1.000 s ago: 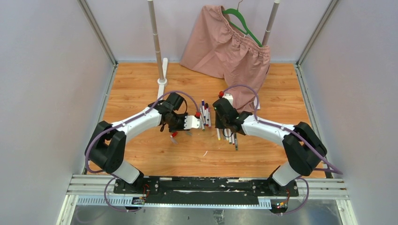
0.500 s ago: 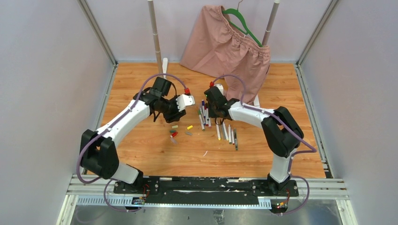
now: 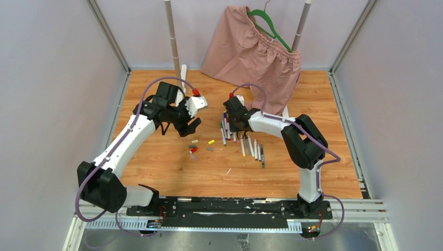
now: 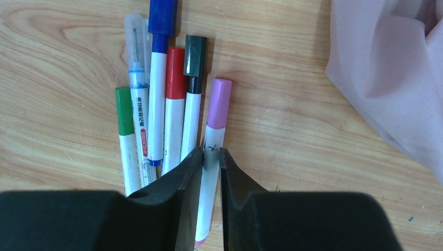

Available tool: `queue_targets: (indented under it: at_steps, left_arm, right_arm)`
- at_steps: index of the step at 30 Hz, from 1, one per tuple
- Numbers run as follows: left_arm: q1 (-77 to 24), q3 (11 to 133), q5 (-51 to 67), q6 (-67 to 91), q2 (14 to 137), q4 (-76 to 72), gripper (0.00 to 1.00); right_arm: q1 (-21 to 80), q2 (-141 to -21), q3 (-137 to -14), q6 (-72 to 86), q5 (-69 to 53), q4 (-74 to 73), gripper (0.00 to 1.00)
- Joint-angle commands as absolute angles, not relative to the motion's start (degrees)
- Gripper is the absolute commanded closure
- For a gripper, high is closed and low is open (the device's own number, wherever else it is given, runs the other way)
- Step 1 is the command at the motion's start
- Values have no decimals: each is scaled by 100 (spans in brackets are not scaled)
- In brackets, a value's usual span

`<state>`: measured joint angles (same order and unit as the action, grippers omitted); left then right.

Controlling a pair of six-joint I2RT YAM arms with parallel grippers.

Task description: Open the pen caps

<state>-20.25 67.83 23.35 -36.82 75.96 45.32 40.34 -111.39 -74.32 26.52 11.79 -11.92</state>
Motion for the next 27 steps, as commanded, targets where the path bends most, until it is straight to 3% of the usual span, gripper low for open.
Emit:
queue_targets:
  at_steps: [1, 3, 4, 6, 16, 27]
  left_arm:
    - [-1869, 6965, 2373, -3533, 7481, 4747, 27]
    - [-1859, 6986, 2395, -3520, 7467, 4778, 27]
    - [-1859, 6983, 2418, -3520, 7437, 4787, 7]
    - [-1862, 6979, 2446, -3524, 7404, 4785, 0]
    - [-1855, 7128, 2503, -3798, 7106, 4781, 0]
    - [-1854, 7527, 2533, -4168, 6826, 4785, 0]
  right_arm:
    - [3971, -11338, -7550, 2565, 1187, -1406, 78]
    - [3973, -11362, -7556, 2547, 1187, -1407, 78]
    - [3966, -11380, -7558, 2536, 1180, -1412, 79]
    - [3969, -11397, -7567, 2515, 1170, -1414, 80]
    - [3688, -11001, -7654, 2423, 774, -1428, 99]
    - [3630, -9861, -7542, 2321, 88, -1529, 100]
